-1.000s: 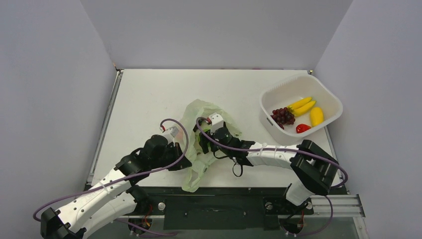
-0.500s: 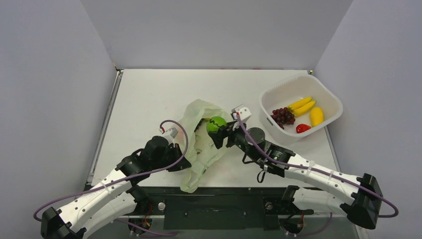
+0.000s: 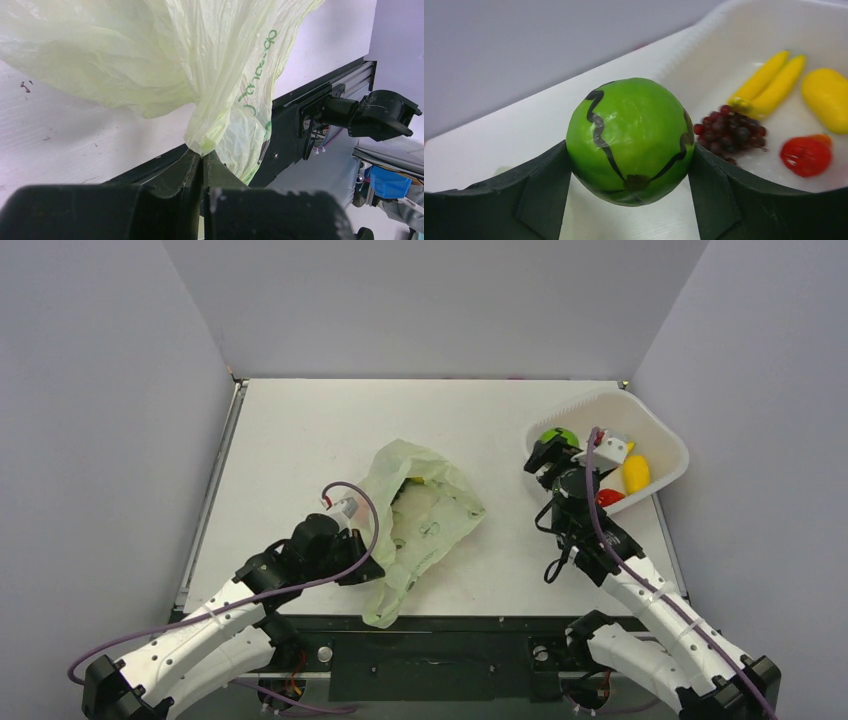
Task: Take the fake fruits out of the plastic bag
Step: Place the fake fruit in the bin.
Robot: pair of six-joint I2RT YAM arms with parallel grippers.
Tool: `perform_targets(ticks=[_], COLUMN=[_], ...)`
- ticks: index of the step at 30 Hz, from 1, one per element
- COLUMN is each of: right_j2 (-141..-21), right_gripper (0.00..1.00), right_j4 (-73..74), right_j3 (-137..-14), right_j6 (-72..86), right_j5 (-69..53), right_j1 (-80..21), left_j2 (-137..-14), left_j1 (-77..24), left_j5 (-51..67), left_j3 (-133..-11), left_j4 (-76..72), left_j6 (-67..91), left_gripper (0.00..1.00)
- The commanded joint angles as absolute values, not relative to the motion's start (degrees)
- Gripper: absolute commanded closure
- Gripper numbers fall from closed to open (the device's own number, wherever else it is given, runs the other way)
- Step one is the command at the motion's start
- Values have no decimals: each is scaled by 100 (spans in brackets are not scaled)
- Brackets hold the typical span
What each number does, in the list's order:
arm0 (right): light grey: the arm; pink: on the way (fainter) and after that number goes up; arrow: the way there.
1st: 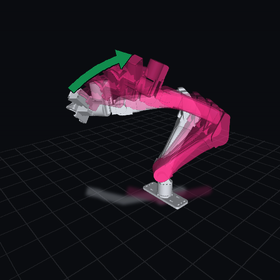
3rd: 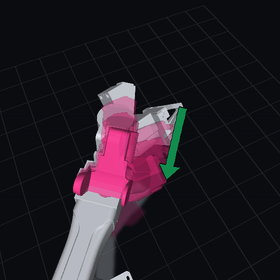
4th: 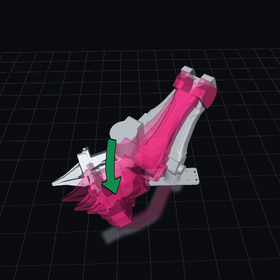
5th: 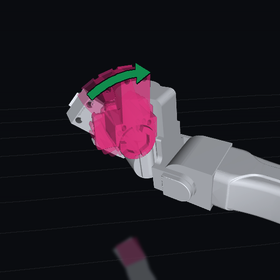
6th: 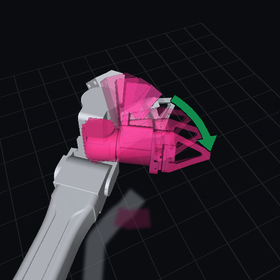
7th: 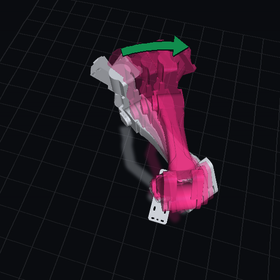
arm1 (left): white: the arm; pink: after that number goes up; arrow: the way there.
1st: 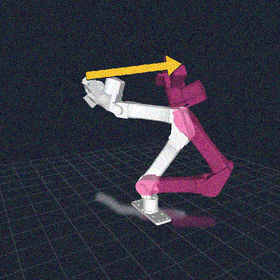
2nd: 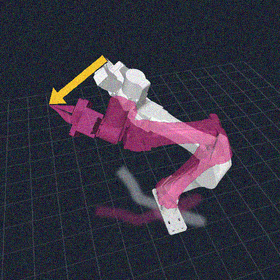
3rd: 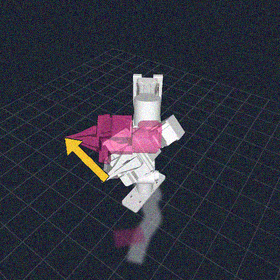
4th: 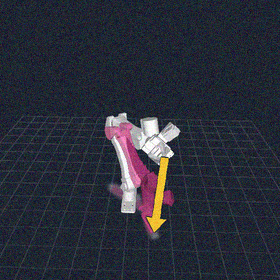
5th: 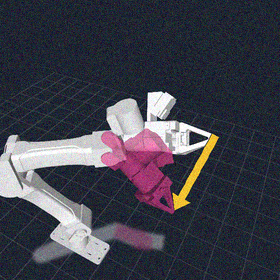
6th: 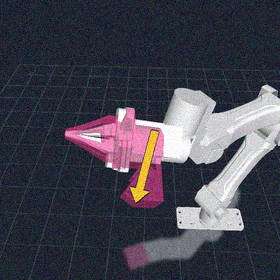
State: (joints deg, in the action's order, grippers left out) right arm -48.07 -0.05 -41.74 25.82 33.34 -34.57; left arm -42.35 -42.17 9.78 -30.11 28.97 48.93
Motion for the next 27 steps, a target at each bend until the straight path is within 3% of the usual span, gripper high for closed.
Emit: perform_targets(ticks=[1, 8, 12, 15, 18, 20, 24, 27], right_j2=[-5185, -6264, -6918, -7343, -7568, -7615, -7512, -7352], right_gripper=[100, 100, 97, 79, 72, 61, 28, 13], right_j4=[1062, 2016, 2115, 2164, 2159, 2145, 2018, 1897], right_j3=[-4404, -4952, -5282, -5382, -5395, -5380, -5269, -5184], right_j6=[4011, 4329, 4163, 4166, 4166, 4136, 4066, 3972], right_j5=[3995, 3250, 2638, 2346, 2162, 2130, 2074, 2053], right_j1=[-2280, -892, -691, -578, -490, -484, -483, -483], left_j2=[-4236, -4270, -4314, -4356, -4340, -4311, -4267, -4294], left_j1=[-4183, -4187, -4191, -4188, -4193, -4200, -4191, -4197], left_j5=[1074, 1098, 1126, 1148, 1146, 1139, 1136, 1142], left_j3=[-3053, -3071, -3066, -3097, -3100, -3098, -3061, -3078], left_j4=[2587, 2578, 2511, 2490, 2504, 2526, 2515, 2488], left_j6=[4898, 4896, 4929, 4931, 4947, 4956, 4982, 4983], left_gripper=[100, 100, 100, 100, 100, 100, 100, 100])
